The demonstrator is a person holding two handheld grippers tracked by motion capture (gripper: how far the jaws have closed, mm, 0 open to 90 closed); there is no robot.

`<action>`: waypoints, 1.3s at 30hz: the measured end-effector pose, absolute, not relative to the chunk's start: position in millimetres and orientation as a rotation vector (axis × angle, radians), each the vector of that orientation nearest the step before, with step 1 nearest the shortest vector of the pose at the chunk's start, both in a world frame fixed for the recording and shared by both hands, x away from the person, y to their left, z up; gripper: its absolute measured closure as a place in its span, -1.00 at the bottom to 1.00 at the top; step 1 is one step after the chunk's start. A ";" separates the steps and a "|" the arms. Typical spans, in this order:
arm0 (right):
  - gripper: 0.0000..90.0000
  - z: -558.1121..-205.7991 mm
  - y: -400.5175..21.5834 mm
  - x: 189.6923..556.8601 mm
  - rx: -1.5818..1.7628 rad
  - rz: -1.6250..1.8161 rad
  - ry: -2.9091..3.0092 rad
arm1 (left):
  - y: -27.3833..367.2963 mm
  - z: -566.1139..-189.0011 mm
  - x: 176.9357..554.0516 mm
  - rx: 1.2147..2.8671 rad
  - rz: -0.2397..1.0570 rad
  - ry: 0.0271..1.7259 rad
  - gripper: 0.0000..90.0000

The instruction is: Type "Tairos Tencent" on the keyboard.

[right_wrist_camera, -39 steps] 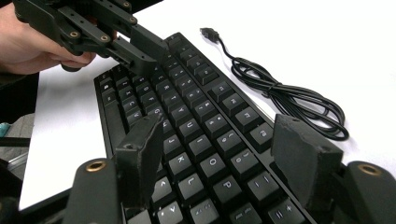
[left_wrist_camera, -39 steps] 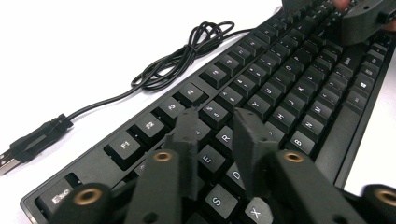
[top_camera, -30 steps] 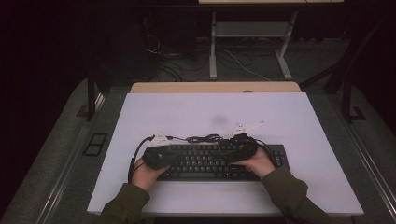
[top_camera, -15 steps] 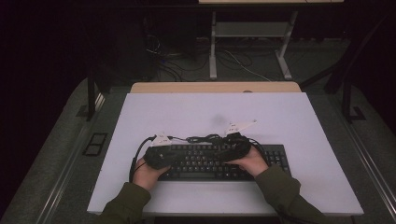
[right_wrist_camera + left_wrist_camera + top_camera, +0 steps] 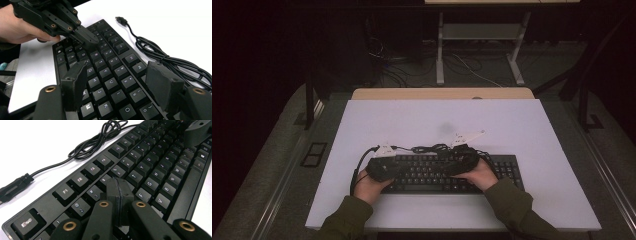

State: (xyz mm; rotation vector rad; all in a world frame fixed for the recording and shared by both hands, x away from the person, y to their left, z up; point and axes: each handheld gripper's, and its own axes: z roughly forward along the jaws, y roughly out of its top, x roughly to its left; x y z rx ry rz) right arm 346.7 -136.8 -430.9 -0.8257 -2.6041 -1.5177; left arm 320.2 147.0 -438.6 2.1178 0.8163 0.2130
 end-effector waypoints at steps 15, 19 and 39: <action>-0.25 -431.2 -135.4 345.2 -0.816 -1.517 -2.608 | 146.4 -434.5 317.8 2.098 0.201 0.808 0.97; -0.20 -431.1 -134.9 344.5 -0.810 -1.517 -2.609 | 147.8 -432.9 317.5 2.090 0.203 0.804 0.92; 0.68 -426.5 -128.4 333.7 -0.719 -1.490 -2.630 | 150.9 -428.4 317.1 2.064 0.227 0.818 0.13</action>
